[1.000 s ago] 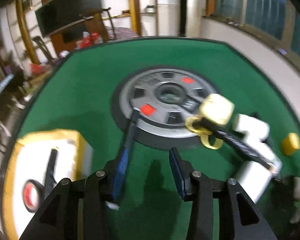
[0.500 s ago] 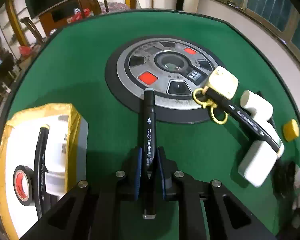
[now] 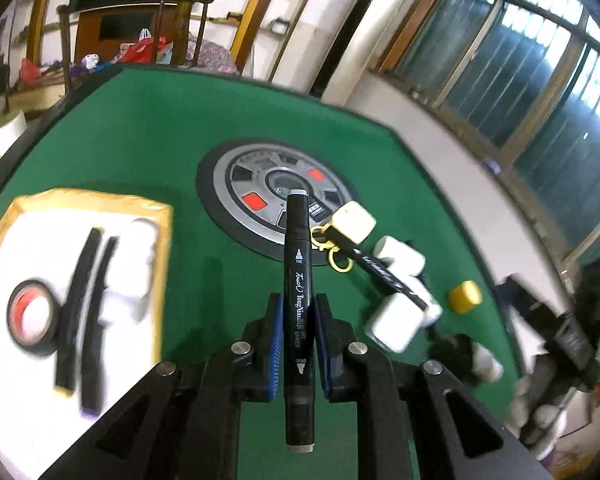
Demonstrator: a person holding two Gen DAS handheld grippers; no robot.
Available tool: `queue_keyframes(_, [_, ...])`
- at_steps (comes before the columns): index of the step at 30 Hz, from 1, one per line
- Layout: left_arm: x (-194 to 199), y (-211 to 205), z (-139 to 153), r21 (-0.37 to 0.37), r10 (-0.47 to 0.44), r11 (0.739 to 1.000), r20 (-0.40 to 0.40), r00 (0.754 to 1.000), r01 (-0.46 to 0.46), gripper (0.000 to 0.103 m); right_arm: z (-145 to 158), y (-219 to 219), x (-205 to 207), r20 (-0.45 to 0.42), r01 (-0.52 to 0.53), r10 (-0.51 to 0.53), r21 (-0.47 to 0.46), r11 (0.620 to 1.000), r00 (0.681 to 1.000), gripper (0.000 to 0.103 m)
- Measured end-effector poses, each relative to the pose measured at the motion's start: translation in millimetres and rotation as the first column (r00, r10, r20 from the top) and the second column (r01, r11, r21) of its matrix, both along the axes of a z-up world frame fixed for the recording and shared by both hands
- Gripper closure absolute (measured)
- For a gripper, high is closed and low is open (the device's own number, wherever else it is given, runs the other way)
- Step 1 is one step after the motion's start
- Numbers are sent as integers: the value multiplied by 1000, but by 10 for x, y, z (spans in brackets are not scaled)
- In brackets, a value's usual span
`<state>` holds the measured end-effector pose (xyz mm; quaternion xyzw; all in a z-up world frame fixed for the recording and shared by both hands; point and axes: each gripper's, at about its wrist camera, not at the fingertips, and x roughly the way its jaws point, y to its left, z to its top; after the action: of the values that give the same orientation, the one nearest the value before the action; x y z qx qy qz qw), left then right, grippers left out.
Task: Organize rigid objects
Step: 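Carry the marker toward the tray with the left gripper while the right gripper grasps the white square case, then release the marker in the tray with the left gripper while the right gripper carries the case over the tray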
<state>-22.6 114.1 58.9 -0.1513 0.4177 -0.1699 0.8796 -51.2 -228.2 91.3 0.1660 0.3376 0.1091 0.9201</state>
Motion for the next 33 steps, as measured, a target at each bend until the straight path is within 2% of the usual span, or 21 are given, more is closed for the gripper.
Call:
queue_keyframes(3, [-272,304,108,-64,20,998,36,999,-17,89,-104,334,96,-109,-111,118,69,991,987,6])
queue_keyframes(7, [-548,651,278,-92,63,994,72,995,-56,89,-305,617,185,-214,-110,131,107,988,968,6])
queue_keyframes(12, [-678,1041,243,-54,142,989,84,986,-137,89,-440,865,350,-291,-28,30,11,1000,956,7])
queue_keyframes(14, [-682,1188,156,-51,170,985,66,983,-167,89,-461,980,453,-287,13,-38,-87,996,957,10])
queue_keyframes(16, [-674,1294,77,-52,193,980,44,980,-190,89,-513,1140,537,-284,33,-90,-198,980,955,18])
queue_keyframes(18, [-679,1359,17,-45,207,978,38,978,-205,89,-645,1234,638,-349,20,-114,-262,965,930,38])
queue_keyframes(20, [-663,1419,-31,-37,221,975,29,975,-220,89,-645,1245,604,-315,30,-132,-310,950,940,47])
queue_keyframes(21, [-648,1450,-46,-33,224,974,24,974,-223,89,-638,1253,593,-310,32,-134,-313,949,941,47])
queue_keyframes(25, [-514,1521,-86,11,236,972,-5,972,-235,89,-610,1202,501,-309,21,-101,-252,968,946,47])
queue_keyframes(29, [-293,1634,-214,30,239,971,-61,969,-237,88,-366,1222,344,-266,-1,-51,-194,981,963,47])
queue_keyframes(33, [-28,1647,-344,64,246,969,-119,962,-239,88,-112,1417,270,-231,-67,30,-154,986,972,47])
